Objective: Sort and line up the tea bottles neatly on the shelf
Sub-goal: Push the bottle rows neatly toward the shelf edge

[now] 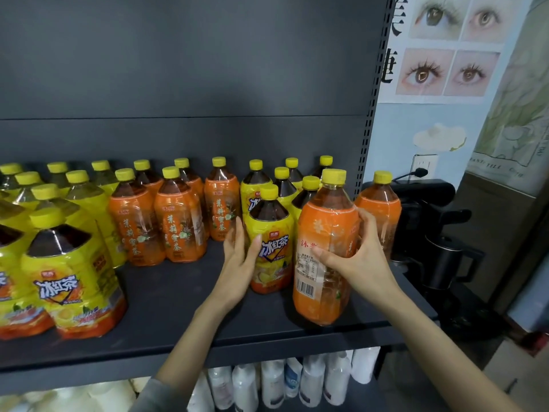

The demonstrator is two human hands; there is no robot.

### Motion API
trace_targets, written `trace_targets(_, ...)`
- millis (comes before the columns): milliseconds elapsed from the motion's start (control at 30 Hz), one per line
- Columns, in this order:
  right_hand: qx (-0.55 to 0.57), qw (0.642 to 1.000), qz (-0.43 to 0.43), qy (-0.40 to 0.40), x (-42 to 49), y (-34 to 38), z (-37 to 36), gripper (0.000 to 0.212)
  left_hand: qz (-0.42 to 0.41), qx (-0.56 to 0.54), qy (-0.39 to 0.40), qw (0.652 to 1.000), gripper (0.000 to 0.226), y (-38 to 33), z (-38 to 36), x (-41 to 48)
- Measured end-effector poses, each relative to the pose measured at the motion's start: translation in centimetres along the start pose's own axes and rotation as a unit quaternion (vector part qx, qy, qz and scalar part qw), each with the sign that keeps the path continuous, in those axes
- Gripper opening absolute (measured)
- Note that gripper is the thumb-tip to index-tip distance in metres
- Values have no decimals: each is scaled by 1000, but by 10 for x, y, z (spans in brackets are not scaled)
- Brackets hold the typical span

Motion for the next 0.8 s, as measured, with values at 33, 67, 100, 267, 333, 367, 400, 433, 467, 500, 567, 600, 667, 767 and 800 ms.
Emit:
trace_targets(33, 4, 1000, 0, 4, 0, 1, -1, 96, -35, 10, -36, 999, 77, -5, 1, -11)
trace_targets(67, 7, 1000, 1, 7, 0, 3, -3, 95, -83, 15, -63, 994, 74, -12, 1, -25)
trace_targets(100, 9, 1000, 4, 10, -1, 4, -5, 95, -127, 20, -69, 989, 72, -17, -2, -41)
trace_targets(267, 24, 999, 15, 34, -8, 15, -19, 96, -121, 130, -5, 984, 89, -25, -31, -103)
trace_targets(333, 26, 998, 14, 49, -11, 17, -28, 96, -100, 134, -55, 984, 95, -27, -39, -113)
trace_targets(367, 26, 998, 14, 55, -14, 19, -33, 97, -85, 128, -86, 984, 96, -28, -40, -115)
trace_targets(400, 27, 998, 12, 60, -16, 19, -38, 99, -70, 126, -116, 983, 98, -29, -40, -118)
trace_targets(433, 30, 997, 10, 65, -18, 20, -43, 100, -57, 128, -140, 980, 100, -29, -38, -120)
trace_targets(467, 33, 997, 9, 72, -20, 22, -48, 101, -48, 129, -155, 978, 100, -28, -36, -122)
trace_targets(500, 38, 996, 11, 78, -22, 23, -54, 100, -42, 123, -165, 978, 99, -26, -34, -124)
trace_targets(567, 55, 994, 23, 88, -27, 25, -66, 97, -38, 98, -179, 978, 97, -23, -25, -129)
trace_targets(600, 61, 993, 27, 93, -29, 26, -73, 96, -36, 91, -185, 978, 96, -21, -20, -131)
trace_targets(667, 64, 991, 34, 112, -32, 28, -84, 94, -38, 82, -197, 976, 93, -15, -9, -134)
trace_targets(767, 83, 976, 35, 200, -30, 36, -98, 90, -40, 16, -210, 977, 92, -5, 14, -137)
trace_targets(800, 89, 967, 39, 237, -28, 39, -103, 87, -41, -11, -208, 977, 91, -2, 23, -137)
Point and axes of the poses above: each hand's wrist, its own x-axis towards the middle knuckle, its own z-axis out of the back of the hand, y = z × x, the point moved 2 cm from there along x, towards the middle knuckle, and after that the axes turned 3 degrees about z, right-handed, at the moved point
